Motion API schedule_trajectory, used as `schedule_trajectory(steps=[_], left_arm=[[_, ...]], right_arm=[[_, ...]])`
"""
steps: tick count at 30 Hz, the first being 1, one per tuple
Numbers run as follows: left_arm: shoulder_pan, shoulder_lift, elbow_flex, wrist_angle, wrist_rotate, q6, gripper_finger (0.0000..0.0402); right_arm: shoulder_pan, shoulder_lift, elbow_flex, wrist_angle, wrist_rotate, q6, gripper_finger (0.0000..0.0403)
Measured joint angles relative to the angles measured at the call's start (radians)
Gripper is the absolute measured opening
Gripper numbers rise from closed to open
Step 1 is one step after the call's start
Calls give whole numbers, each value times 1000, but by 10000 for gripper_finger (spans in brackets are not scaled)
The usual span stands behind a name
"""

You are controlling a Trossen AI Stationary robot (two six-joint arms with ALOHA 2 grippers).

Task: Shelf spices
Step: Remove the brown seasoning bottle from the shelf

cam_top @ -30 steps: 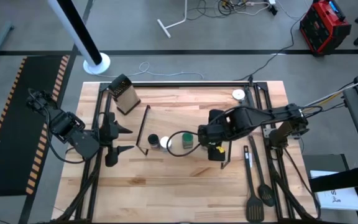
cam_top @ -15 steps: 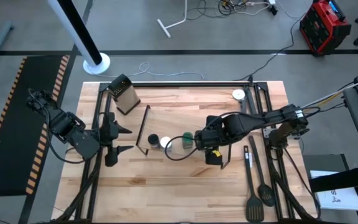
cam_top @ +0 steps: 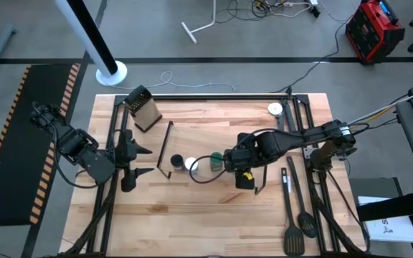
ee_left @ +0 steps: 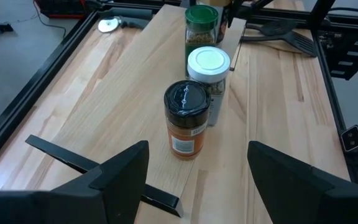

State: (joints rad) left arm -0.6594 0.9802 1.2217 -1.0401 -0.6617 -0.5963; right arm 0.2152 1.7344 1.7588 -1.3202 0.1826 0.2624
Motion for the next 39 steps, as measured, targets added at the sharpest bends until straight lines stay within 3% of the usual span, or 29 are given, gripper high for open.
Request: schedule_trajectory(steps=[7, 14, 21, 29, 39], left_arm=[[0, 0, 0, 0, 0, -4, 263], [0, 0, 0, -1, 0, -12, 263], [-3, 20, 0, 53, 2, 60, 263], [-3, 56, 0, 134, 20, 120, 263], [-25, 89, 0, 128, 31, 74, 263]], right_arm=[[-2, -22, -4, -25, 38, 7, 259], [11, -122, 15, -26, 30, 60, 259], [153, -166, 21, 78, -13, 79, 259], [327, -100, 21, 185, -20, 137, 259], [425, 42, 21, 289, -1, 211, 259]])
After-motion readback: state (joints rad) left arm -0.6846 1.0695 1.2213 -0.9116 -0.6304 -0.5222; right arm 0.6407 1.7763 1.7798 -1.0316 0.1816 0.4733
